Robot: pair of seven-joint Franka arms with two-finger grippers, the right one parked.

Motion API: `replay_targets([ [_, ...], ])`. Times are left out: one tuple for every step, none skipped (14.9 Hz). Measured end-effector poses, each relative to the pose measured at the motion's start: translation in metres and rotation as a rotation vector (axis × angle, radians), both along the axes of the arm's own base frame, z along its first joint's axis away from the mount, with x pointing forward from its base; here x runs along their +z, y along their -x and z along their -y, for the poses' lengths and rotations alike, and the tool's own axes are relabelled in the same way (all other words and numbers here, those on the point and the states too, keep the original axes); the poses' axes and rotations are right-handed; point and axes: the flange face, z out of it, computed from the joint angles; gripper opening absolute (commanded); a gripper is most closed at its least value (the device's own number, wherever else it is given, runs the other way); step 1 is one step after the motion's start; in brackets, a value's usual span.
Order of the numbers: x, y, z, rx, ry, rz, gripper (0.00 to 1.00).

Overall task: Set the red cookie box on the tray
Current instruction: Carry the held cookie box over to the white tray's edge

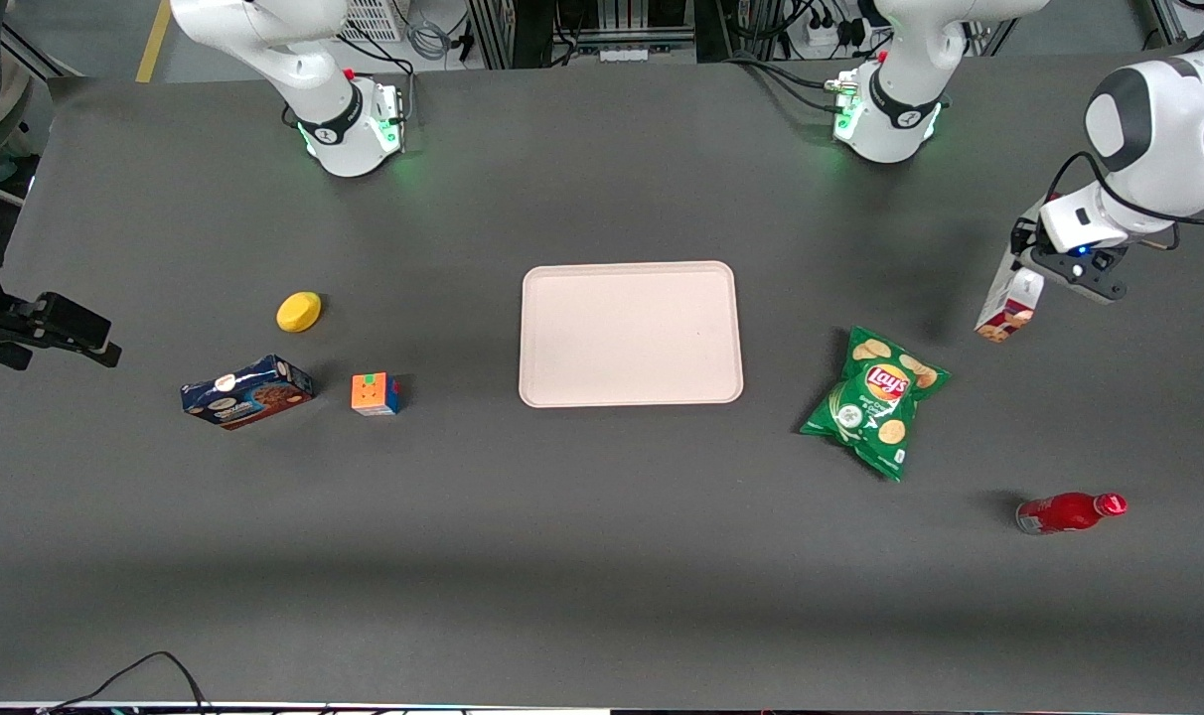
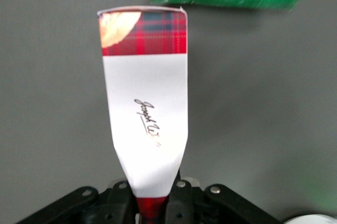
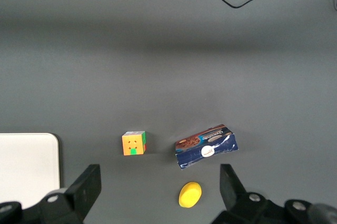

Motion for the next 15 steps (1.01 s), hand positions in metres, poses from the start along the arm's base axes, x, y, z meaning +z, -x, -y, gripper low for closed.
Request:
replay_targets([
  [0.019,-0.013,0.02,0.025,-0.003,-0.005,0.19],
  [0.036,-0.024,0.041,0.056,-0.011,-0.005,0.2],
  [0.05,-0.032,0.064,0.092,-0.016,0.0,0.2],
  [0.062,-0.038,0.09,0.135,-0.01,0.005,0.2],
  [0.07,-0.041,0.116,0.179,-0.003,0.009,0.2],
  [0.075,-0.043,0.142,0.223,0.0,0.012,0.2],
  [0.079,-0.044,0.171,0.27,-0.003,0.017,0.2],
  [0.082,-0.044,0.2,0.316,-0.007,0.02,0.2],
  [0.083,-0.044,0.23,0.362,-0.01,0.021,0.2],
  [0.084,-0.043,0.261,0.403,-0.013,0.021,0.2],
  [0.082,-0.043,0.29,0.438,-0.014,0.021,0.2],
  [0.079,-0.044,0.317,0.463,-0.009,0.022,0.2],
  [0.073,-0.045,0.339,0.482,-0.002,0.02,0.2],
  [0.062,-0.048,0.357,0.496,0.009,0.017,0.2],
  [0.049,-0.052,0.369,0.509,0.023,0.014,0.2],
])
